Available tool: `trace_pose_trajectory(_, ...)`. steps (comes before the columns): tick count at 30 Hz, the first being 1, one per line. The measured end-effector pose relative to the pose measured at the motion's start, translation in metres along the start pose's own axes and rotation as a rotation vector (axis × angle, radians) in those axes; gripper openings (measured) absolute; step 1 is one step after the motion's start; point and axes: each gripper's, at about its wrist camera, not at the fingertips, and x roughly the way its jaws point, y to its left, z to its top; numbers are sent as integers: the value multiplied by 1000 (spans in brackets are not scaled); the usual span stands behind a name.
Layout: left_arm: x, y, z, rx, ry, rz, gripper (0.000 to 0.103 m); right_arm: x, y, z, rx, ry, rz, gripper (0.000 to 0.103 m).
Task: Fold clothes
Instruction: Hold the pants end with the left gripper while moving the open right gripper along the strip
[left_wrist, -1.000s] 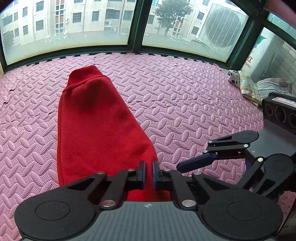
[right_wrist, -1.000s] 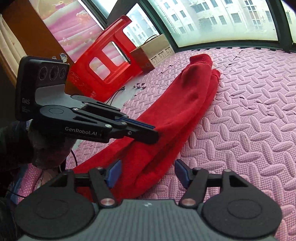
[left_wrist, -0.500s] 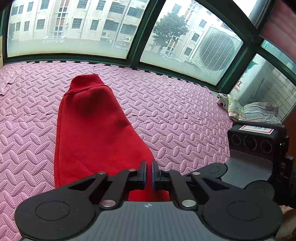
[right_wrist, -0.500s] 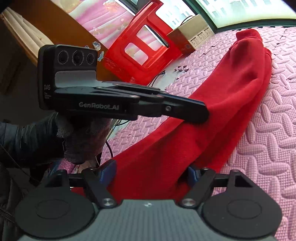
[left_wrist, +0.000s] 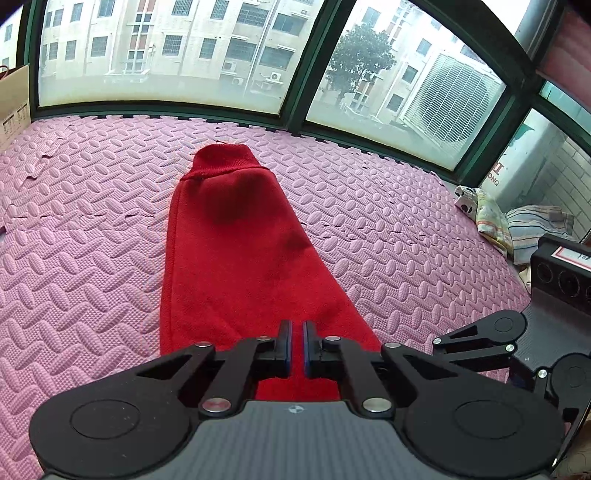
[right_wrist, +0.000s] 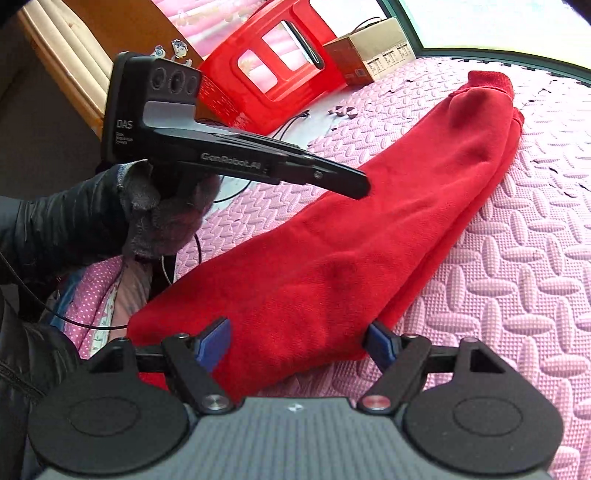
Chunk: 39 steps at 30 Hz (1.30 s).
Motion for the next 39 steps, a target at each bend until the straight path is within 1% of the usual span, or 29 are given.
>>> trace_pose_trajectory(2, -8, 0, -6, 6, 4, -4, 7, -7, 3, -2, 7, 3, -46, 79)
trace_pose_trajectory(4, -15, 0, -13, 16, 11, -4, 8, -16, 7, -2, 14, -26, -107, 79)
trace_pose_trajectory(6, -19, -1, -20, 20, 17, 1, 11, -24, 13, -1, 17, -77, -150, 78)
trace_pose_trajectory(7, -20, -1, -25, 17, 22, -2, 12, -26, 21, 2, 9, -120, -188, 76)
trace_pose_trajectory(8, -21, 0, -29, 12, 29, -5, 14, -25, 27, 5, 1, -141, -220, 74)
trace_pose_trajectory(9, -21, 0, -33, 9, 35, -6, 19, -21, 30, 7, -5, -151, -235, 73)
trace_pose_trajectory(10, -20, 1, -36, 5, 41, -6, 21, -18, 34, 9, -10, -161, -250, 70)
trace_pose_trajectory(12, -23, 0, -43, 27, 40, 8, 22, -5, 43, 13, -21, -182, -295, 69)
trace_pose_trajectory(14, -26, 2, -50, 50, 38, 30, 23, 8, 48, 10, -32, -171, -318, 68)
trace_pose_trajectory(16, -29, 7, -58, 52, 46, 43, 23, 21, 53, 7, -73, -140, -364, 68)
trace_pose_trajectory(18, -32, 10, -68, 71, 49, 63, 23, 27, 62, 0, -123, -106, -424, 68)
trace_pose_trajectory(19, -36, 11, -70, 76, 43, 67, 23, 28, 67, -2, -136, -101, -439, 68)
trace_pose_trajectory(24, -61, 5, -77, 96, -16, 60, 23, 18, 101, -8, -162, -126, -449, 68)
trace_pose_trajectory(26, -70, -2, -81, 109, -33, 26, 23, 19, 111, -12, -158, -131, -437, 68)
trace_pose_trajectory(29, -80, -13, -89, 134, -49, -25, 23, 33, 122, -20, -167, -125, -453, 68)
trace_pose_trajectory(31, -79, -18, -98, 165, -35, -19, 23, 41, 126, -23, -166, -126, -461, 68)
trace_pose_trajectory(34, -75, -13, -110, 184, -17, 16, 23, 56, 136, -29, -178, -133, -490, 69)
trace_pose_trajectory(36, -77, -6, -114, 175, -19, 34, 23, 54, 143, -31, -178, -139, -501, 68)
trace_pose_trajectory(39, -83, 3, -117, 154, -40, 47, 23, 44, 154, -32, -170, -175, -485, 68)
